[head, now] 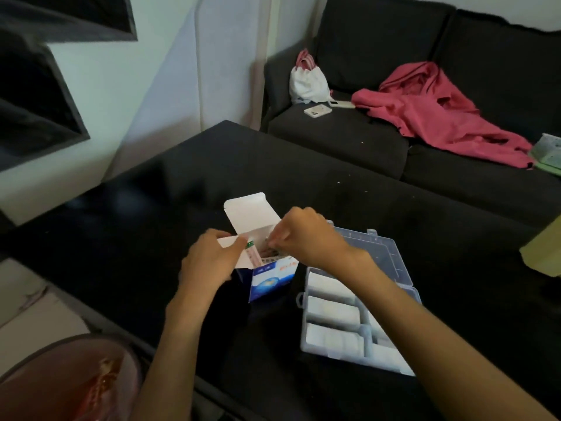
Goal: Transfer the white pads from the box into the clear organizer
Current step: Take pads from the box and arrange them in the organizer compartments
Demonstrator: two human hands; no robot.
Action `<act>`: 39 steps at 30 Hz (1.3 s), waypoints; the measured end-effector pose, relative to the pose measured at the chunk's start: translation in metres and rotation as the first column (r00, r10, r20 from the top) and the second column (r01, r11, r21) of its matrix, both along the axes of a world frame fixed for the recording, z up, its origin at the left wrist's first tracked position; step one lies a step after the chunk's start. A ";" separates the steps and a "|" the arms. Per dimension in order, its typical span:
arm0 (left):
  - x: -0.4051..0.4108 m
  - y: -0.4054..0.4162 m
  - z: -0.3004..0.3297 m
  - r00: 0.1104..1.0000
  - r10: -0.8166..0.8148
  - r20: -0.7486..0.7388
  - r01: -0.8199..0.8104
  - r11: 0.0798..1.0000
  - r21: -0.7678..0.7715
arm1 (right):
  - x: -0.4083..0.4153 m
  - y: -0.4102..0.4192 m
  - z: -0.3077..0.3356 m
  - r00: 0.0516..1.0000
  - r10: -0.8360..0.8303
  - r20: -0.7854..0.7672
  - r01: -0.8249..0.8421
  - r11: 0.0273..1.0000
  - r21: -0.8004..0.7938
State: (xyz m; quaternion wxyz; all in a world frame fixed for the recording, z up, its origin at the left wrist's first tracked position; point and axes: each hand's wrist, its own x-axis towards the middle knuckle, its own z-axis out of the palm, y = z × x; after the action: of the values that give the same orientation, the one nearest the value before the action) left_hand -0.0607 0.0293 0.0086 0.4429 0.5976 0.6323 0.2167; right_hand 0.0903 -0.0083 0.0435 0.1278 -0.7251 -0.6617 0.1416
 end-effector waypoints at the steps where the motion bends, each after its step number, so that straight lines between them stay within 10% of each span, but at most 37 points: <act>1: 0.000 0.000 0.002 0.990 -0.035 0.138 0.048 0.994 -0.096 | 0.000 0.004 -0.003 0.999 -0.009 0.038 0.012 0.997 -0.078; 10: -0.002 -0.005 0.003 0.924 -0.180 0.338 0.190 0.982 0.003 | -0.023 -0.021 -0.016 0.987 -0.128 0.098 0.122 0.990 0.070; 17: -0.005 0.001 -0.005 0.938 -0.087 0.336 0.016 0.978 0.209 | -0.015 -0.053 -0.013 0.830 -0.028 0.557 -0.110 0.971 0.212; 24: -0.006 0.003 -0.008 0.917 -0.078 0.390 0.017 0.987 0.158 | -0.017 -0.048 -0.015 0.978 -0.033 0.204 0.005 0.991 0.135; 39: -0.003 0.002 -0.011 0.923 -0.117 0.367 0.059 0.985 0.165 | -0.010 -0.006 -0.041 0.858 -0.174 0.484 0.025 0.954 0.298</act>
State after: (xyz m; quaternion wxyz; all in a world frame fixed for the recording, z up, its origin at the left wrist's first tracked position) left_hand -0.0639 0.0315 -0.0022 0.5185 0.6045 0.4902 0.3541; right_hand 0.0801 -0.0145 0.0028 0.0591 -0.7445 -0.6466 -0.1554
